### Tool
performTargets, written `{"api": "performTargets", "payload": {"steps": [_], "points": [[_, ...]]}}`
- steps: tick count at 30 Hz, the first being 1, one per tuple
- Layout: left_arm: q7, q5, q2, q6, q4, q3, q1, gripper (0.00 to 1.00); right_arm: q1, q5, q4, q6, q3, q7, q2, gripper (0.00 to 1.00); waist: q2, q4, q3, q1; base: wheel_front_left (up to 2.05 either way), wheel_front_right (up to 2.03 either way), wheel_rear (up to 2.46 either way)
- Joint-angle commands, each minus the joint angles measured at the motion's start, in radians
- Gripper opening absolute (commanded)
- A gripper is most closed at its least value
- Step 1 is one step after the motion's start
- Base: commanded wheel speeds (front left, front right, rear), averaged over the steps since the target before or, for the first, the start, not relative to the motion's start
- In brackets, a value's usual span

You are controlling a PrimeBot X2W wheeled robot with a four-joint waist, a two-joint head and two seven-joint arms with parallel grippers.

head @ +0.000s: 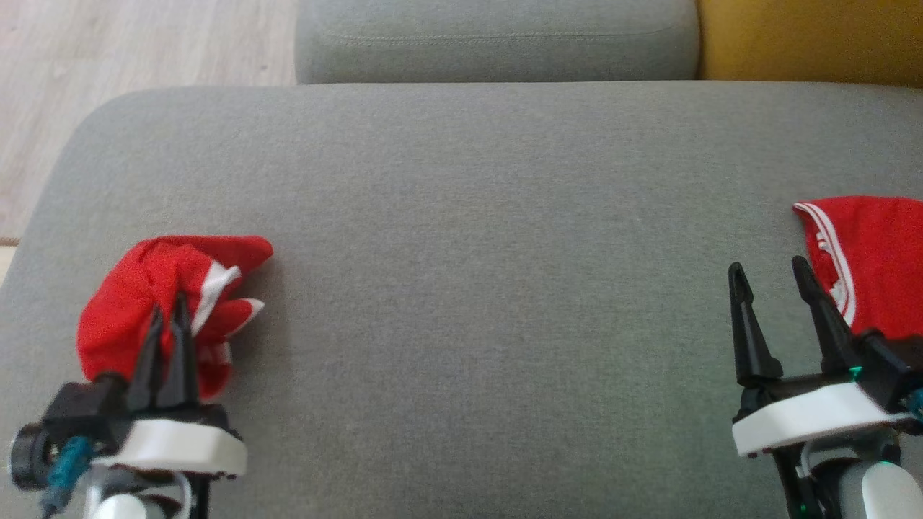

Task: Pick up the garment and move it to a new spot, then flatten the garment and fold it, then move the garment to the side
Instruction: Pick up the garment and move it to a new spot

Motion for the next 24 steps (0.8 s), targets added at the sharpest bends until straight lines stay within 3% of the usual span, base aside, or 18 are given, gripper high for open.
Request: {"api": "performTargets", "payload": {"steps": [1, 5, 12, 24], "points": [[0.009, 0.018, 0.018, 0.003, -0.056, 0.022, -0.040, 0.00, -0.018, 0.007, -0.036, 0.007, 0.023, -0.009, -0.004, 1.00, 0.0000, -0.019, -0.007, 0.0001, 0.00, 0.00, 0.00], [0.037, 0.031, 0.010, -0.019, -0.083, -0.034, -0.063, 0.00, -0.022, 0.016, -0.039, 0.007, 0.030, -0.008, -0.002, 1.00, 0.0000, -0.055, 0.000, 0.0001, 0.00, 0.00, 0.00], [0.043, 0.056, -0.044, -0.112, -0.020, -0.176, -0.216, 0.00, -0.051, 0.036, -0.038, 0.007, 0.057, -0.015, -0.001, 1.00, 0.0000, -0.159, 0.055, 0.0001, 0.00, 0.00, 0.00], [0.042, 0.125, -0.165, -0.241, 0.260, -0.388, -0.490, 0.00, -0.100, 0.093, 0.008, 0.007, 0.074, -0.076, -0.001, 1.00, 0.0000, -0.347, 0.188, 0.0001, 0.00, 0.00, 0.00]]}}
